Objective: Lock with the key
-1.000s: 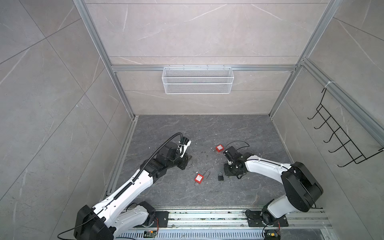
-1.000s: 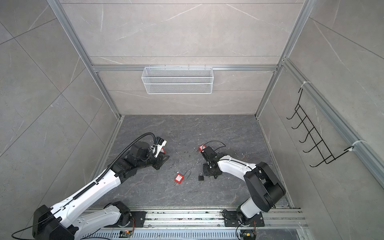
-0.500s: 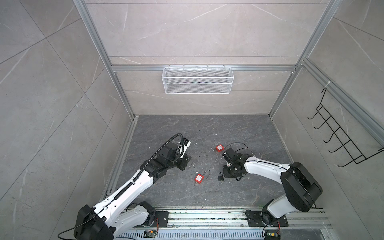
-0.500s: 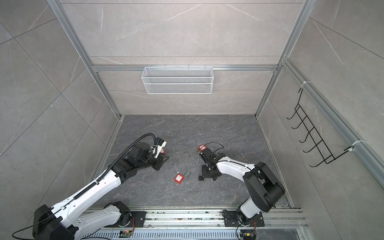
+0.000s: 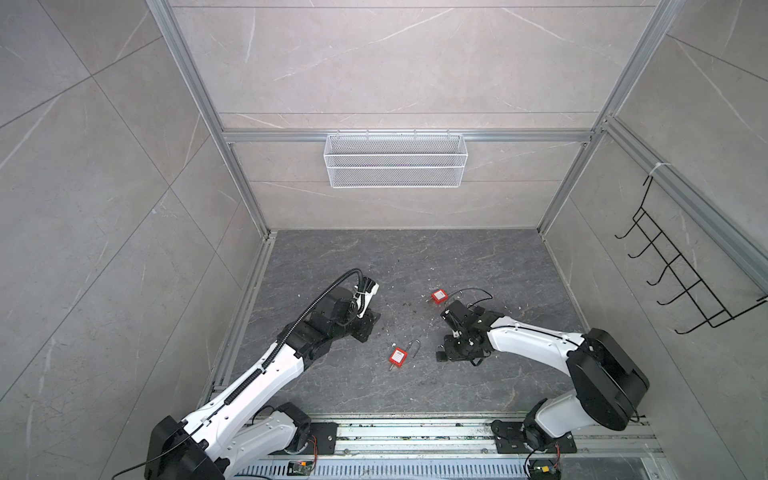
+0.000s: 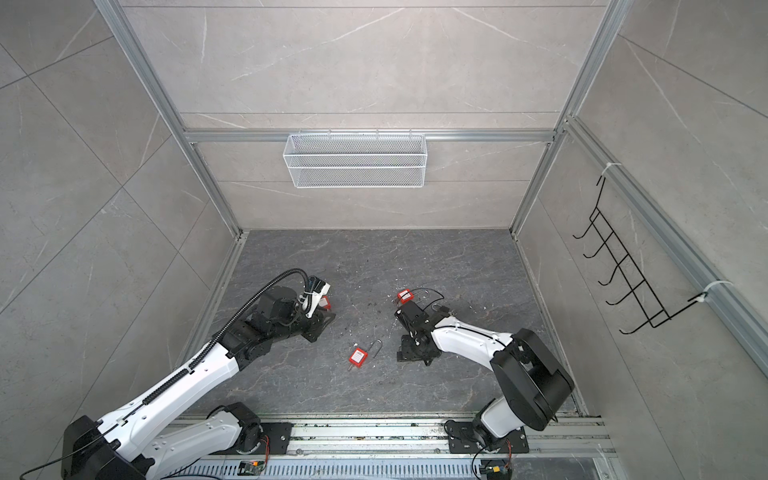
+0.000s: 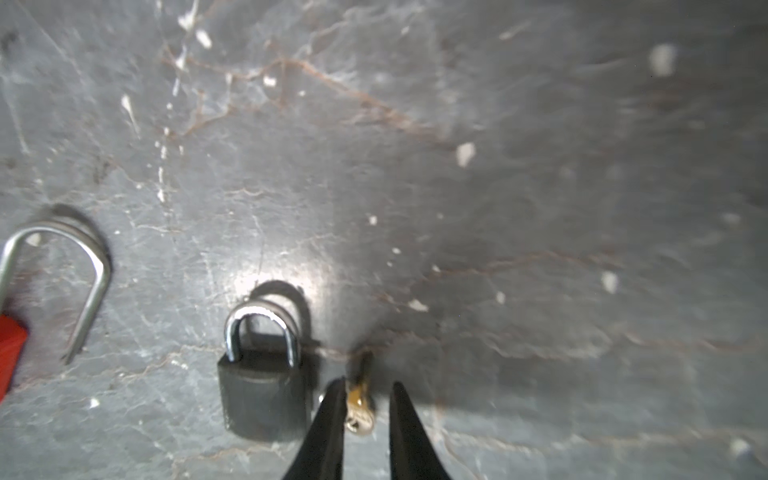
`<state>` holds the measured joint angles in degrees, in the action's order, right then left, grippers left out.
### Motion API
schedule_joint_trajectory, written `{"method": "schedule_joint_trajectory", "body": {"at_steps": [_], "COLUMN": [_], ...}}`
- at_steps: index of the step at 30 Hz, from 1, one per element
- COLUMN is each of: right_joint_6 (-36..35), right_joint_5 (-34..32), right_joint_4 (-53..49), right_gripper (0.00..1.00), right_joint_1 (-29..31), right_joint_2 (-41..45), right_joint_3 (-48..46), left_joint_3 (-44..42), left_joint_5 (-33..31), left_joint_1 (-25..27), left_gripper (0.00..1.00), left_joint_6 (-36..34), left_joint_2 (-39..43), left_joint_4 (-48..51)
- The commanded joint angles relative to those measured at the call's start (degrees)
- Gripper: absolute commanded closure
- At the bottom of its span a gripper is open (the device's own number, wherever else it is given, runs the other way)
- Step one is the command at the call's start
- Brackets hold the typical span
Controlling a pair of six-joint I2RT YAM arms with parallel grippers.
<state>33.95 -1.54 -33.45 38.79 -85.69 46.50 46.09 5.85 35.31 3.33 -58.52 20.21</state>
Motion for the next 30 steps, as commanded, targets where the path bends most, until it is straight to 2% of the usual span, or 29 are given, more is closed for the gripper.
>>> {"method": "schedule_joint_trajectory", "body": {"at_steps": [1, 3, 4, 8, 13, 15, 19, 23, 26, 30], "right_joint_6": [1.3, 2.7, 4.0, 8.6, 14.3, 15.6, 17.8, 19.1, 19.5, 20.0], "right_joint_5": [-3.6, -3.4, -3.0, -0.1, 1.3, 2.2, 3.6, 5.2, 8.2, 8.5], "right_joint_4": [-4.4, -5.8, -6.9, -12.4, -17.2, -17.5, -18.1, -18.3, -15.3, -15.7], "right_gripper": [0.73, 0.69, 0.63, 0.61, 0.57, 0.55, 0.51, 0.46, 0.38, 0.36], "right_joint_1": [0.3, 0.4, 0.4, 1.4, 6.2, 8.2, 12.1, 13.8, 14.6, 15.1], "right_joint_2": [5.0, 6.5, 6.5, 3.3, -2.0, -4.3, -10.1, -15.3, -17.5, -20.0], "right_joint_3": [2.6, 4.4, 5.6, 11.8, 20.4, 23.2, 28.2, 30.8, 31.0, 32.8], "left_joint_3": [-0.6, -0.7, -0.6, -0.8, -1.6, -2.1, -2.8, -2.9, -3.3, -3.6], "left_joint_5": [-1.3, -1.7, -2.0, -4.0, -3.9, -3.7, -1.8, -1.0, 0.1, 0.5], "left_joint_1": [-0.3, -0.6, -0.7, -2.3, -6.9, -8.5, -10.9, -12.2, -13.4, -14.2], "left_gripper": [0.66, 0.66, 0.66, 0.66, 0.65, 0.61, 0.61, 0.6, 0.59, 0.59], "left_joint_6": [1.4, 1.7, 1.9, 4.4, 9.1, 10.8, 12.0, 12.6, 12.3, 11.9], "left_joint_2": [1.2, 1.3, 1.4, 2.1, 3.6, 4.3, 4.7, 4.6, 4.9, 4.9], "left_joint_4": [-0.6, -0.7, -0.7, -0.9, -0.6, -0.3, -0.2, 0.5, 0.8, 0.9]}}
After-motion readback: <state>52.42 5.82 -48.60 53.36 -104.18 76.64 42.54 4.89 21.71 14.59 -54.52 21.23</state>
